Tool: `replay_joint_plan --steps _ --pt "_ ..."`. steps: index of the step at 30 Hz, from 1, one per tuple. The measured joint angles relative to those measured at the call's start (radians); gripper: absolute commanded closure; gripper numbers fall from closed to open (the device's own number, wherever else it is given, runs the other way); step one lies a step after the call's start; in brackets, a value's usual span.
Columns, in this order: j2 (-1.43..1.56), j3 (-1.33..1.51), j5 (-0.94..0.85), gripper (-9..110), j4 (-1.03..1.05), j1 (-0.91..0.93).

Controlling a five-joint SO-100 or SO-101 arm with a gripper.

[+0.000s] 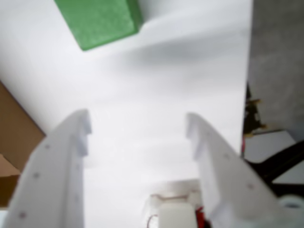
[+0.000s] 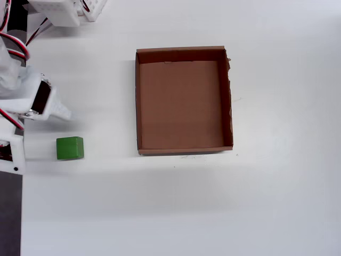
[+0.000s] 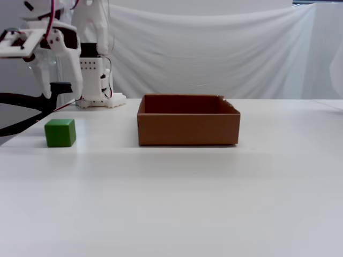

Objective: Grasp a green cube and put it in a box.

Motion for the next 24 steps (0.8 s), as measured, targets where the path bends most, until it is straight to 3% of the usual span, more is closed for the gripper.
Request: replay_joint_plan --steps 12,24 --pt "-0.118 -0.028 -0.037 75 -0.186 -0.043" --pt "-0.153 -0.018 -0.067 75 -0.245 -0.052"
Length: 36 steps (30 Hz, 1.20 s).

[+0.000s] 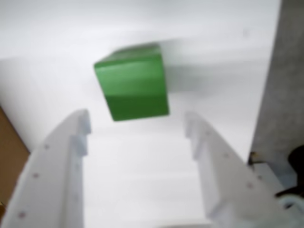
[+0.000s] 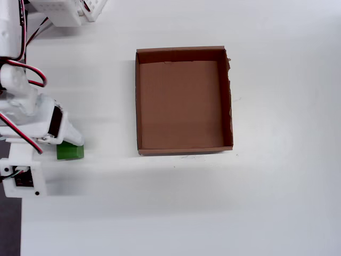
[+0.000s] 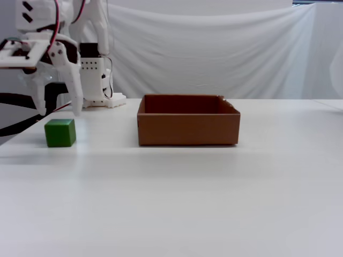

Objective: Grasp a green cube and put it in a box.

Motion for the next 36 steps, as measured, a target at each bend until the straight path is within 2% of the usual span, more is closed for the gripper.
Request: replay_joint_plan --steps 17,36 --pt "-0.11 0.0 0.0 75 -0.064 -0.031" --pt "-0.132 -0.003 -0.011 81 -0.095 -0.044"
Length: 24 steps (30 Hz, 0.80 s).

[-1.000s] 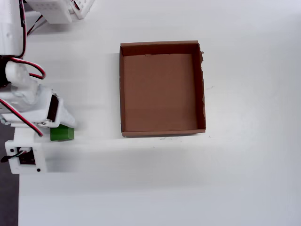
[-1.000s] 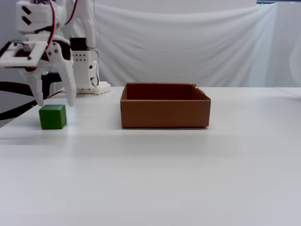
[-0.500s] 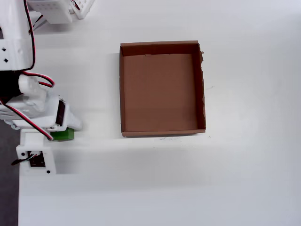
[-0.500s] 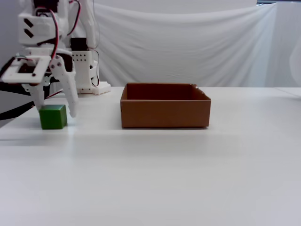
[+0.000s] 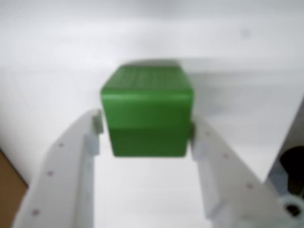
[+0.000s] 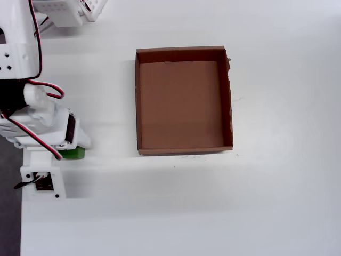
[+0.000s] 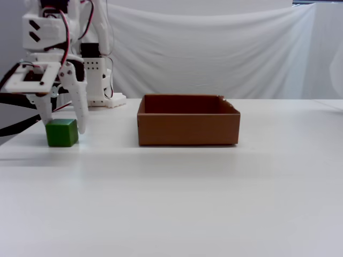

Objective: Grasp a green cube and put it in a box.

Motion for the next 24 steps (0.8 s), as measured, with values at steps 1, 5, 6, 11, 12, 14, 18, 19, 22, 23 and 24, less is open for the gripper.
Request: replay_joint_plan --steps 1,5,6,11,12,14,18,19,22,23,24 --pt "0.0 0.0 0.0 82 0.0 0.0" --pt "0.0 0.0 0.0 83 0.0 0.0" --pt "0.0 0.0 0.0 84 0.0 0.0" --pt "0.0 0.0 0.0 85 0.0 0.0" --pt "0.0 0.0 0.0 85 0.0 0.0" --pt "0.0 0.0 0.0 85 0.0 0.0" --pt "0.003 0.0 0.0 87 0.002 0.0" --pt "0.008 0.0 0.0 87 0.002 0.0" --pt "0.043 0.0 0.0 87 0.034 -0.003" --pt "0.058 0.0 0.0 88 0.054 -0.005" --pt "0.075 0.0 0.0 88 0.08 -0.009"
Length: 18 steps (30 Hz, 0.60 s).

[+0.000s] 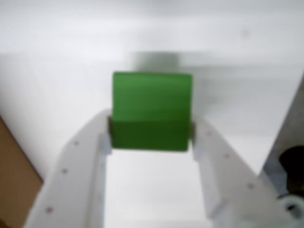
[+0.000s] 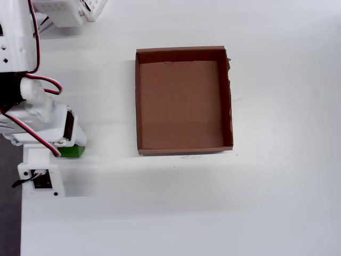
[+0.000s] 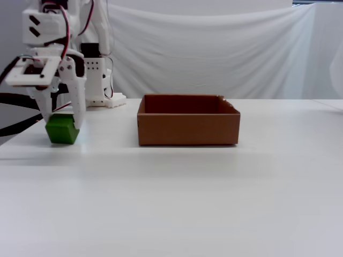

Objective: Grasp a green cube and put it in a box.

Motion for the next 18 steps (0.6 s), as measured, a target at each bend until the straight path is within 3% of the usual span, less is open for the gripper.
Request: replay_joint_plan --steps 9,18 --pt "0.167 -0.052 0.092 88 0.255 -0.074" --pt "0.281 -0.08 0.276 88 0.443 -0.262"
